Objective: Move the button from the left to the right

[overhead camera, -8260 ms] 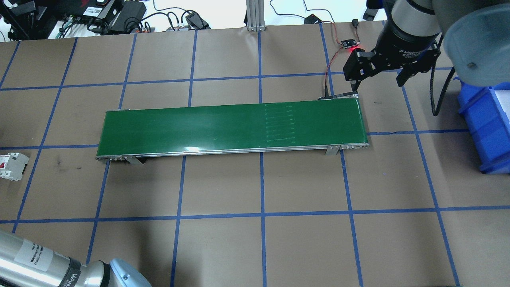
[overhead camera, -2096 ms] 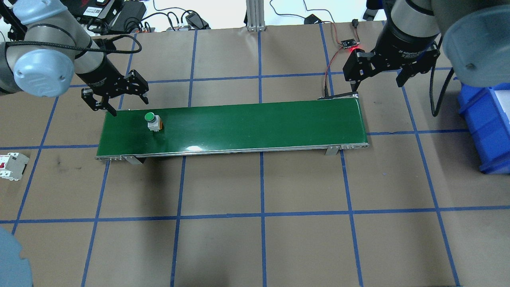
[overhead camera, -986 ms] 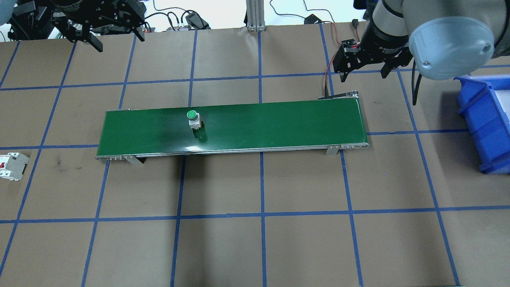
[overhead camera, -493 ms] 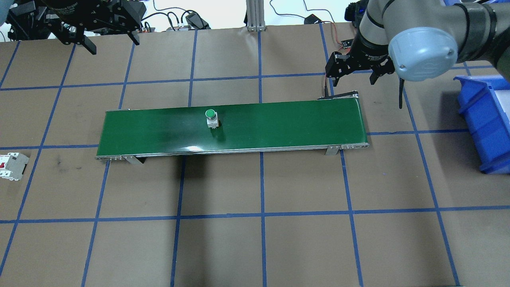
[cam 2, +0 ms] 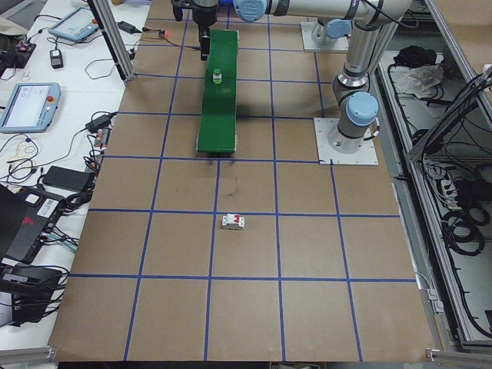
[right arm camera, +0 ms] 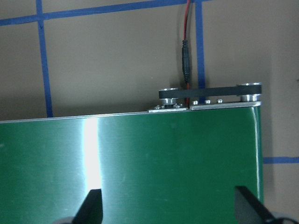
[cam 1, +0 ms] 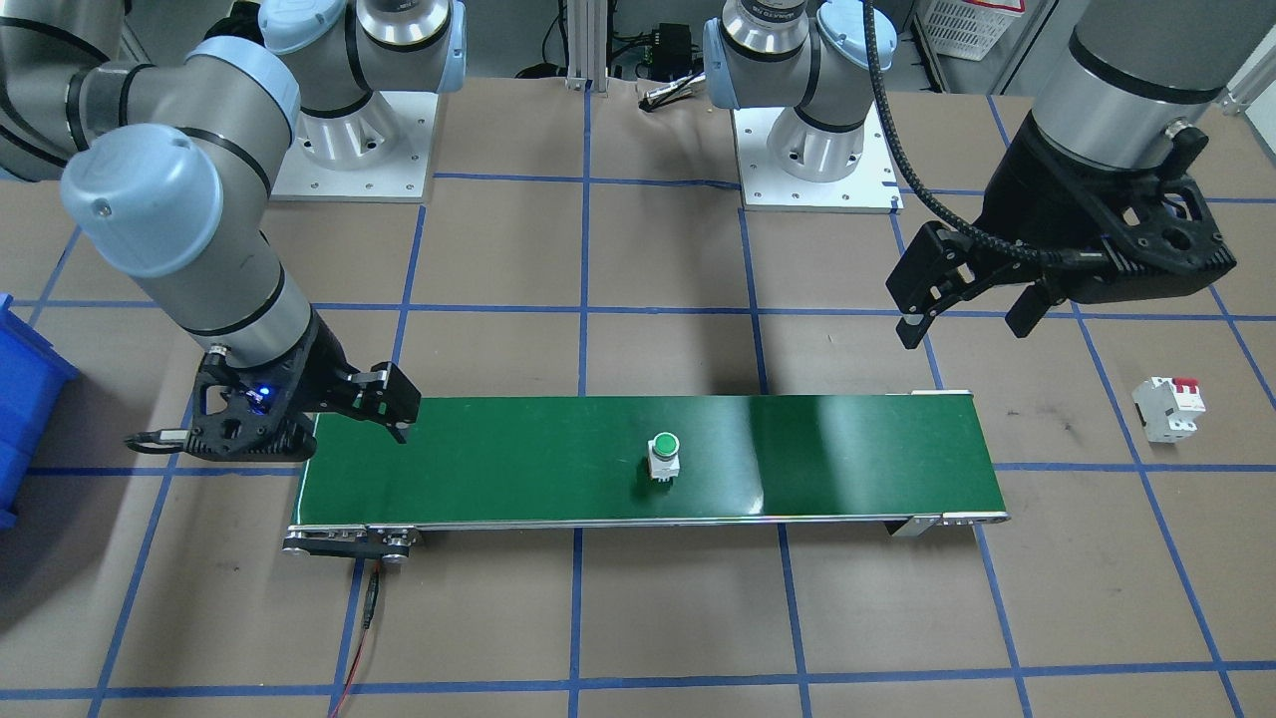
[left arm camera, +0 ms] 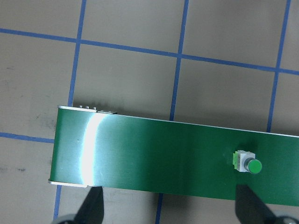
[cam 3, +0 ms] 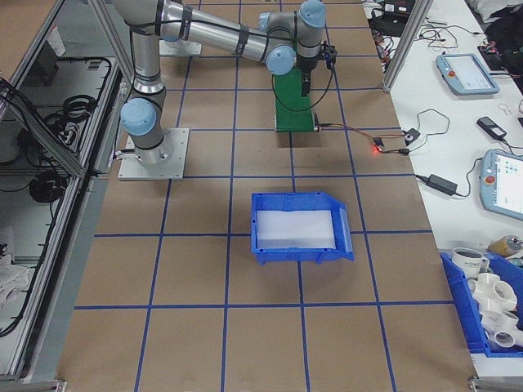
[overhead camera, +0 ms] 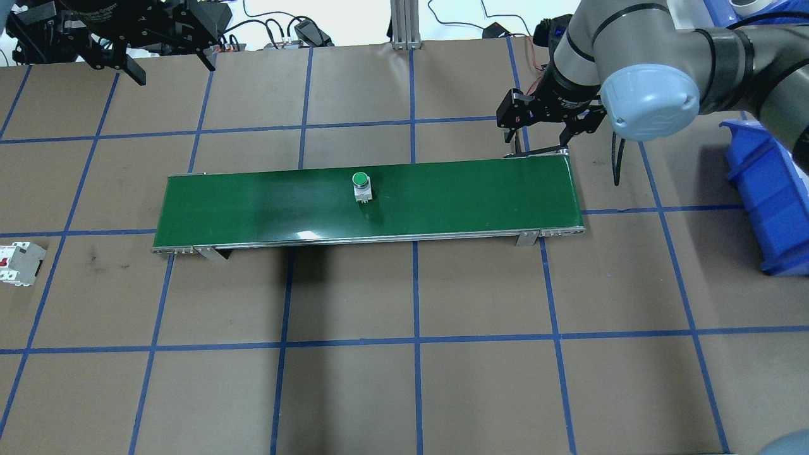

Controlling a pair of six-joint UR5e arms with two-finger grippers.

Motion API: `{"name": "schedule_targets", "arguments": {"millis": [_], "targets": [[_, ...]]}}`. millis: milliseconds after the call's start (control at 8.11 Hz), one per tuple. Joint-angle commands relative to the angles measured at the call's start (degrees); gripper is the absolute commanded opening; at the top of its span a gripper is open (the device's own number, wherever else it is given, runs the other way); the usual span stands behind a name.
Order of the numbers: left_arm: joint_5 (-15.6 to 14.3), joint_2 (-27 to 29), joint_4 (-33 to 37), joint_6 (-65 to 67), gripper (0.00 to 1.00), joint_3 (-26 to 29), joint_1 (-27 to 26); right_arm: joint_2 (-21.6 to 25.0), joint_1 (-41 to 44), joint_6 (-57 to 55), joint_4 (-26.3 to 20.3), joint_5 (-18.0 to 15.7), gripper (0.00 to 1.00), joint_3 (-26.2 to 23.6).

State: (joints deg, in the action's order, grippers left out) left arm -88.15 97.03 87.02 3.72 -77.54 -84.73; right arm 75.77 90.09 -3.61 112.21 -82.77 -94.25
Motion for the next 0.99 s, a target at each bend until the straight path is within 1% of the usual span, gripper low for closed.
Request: {"name": "schedule_targets", "arguments": {"millis": [0,370,616,740,863], "targets": [[-0.62,-0.17,0.34,0.06,1.00,-0.15,0.00,-0.71,0.09,-2.72,1.34,3.75,1.00,-1.55],[-0.54,-0.17,0.35,0.06,1.00,-1.11,0.00,-1.06,1.13,-5.34,1.43,4.19,0.99,-1.91],[-0.62,-0.61,0.34,0.06,1.00,-2.00,0.00,-1.94,3.85,-11.83,3.79,4.71,0.99,-1.91],[-0.71,-0.70,0.34,0.06,1.00,-2.17,0.00,-2.38,4.91,-13.25,4.85,5.42,0.99,-1.91],[-0.62,-0.70,0.34,-0.03,1.00,-2.26,0.00,-2.73,5.79,-13.96,5.12,5.42,0.99,-1.91]]}}
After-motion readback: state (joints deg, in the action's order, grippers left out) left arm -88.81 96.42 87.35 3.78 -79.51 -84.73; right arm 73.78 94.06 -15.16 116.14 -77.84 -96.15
